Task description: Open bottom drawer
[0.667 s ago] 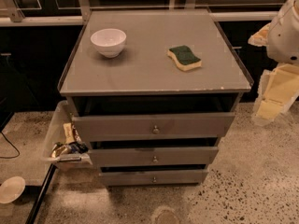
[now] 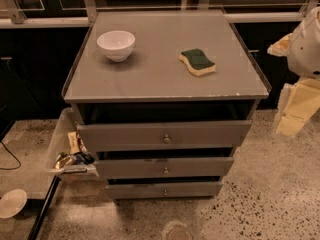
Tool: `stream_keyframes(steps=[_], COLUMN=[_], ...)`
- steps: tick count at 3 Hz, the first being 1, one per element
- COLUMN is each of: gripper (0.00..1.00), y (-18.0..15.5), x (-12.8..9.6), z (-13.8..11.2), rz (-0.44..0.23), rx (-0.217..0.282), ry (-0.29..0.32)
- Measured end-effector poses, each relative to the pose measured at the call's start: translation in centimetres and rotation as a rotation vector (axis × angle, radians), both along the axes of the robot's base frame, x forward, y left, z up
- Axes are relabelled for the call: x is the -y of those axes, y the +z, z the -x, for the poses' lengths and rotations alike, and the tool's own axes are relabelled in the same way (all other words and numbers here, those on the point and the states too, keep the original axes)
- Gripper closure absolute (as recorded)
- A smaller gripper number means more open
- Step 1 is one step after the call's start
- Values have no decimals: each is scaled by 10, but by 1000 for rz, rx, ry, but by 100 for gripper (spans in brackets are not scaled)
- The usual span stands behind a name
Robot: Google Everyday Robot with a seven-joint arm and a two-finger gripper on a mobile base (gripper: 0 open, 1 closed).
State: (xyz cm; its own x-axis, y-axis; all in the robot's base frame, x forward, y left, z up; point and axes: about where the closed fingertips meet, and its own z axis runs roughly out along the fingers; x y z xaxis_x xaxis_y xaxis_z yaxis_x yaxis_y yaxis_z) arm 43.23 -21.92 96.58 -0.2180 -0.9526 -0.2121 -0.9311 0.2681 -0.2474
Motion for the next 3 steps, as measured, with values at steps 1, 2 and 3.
stream_keyframes(steps=[1,2,3], gripper=[0,0,0], y=[-32,-75,-121], x=[9,13,15], z=[13,27,33], rz=[-15,-36,-68], rx=[-17,-11,-2], ry=[1,52,145])
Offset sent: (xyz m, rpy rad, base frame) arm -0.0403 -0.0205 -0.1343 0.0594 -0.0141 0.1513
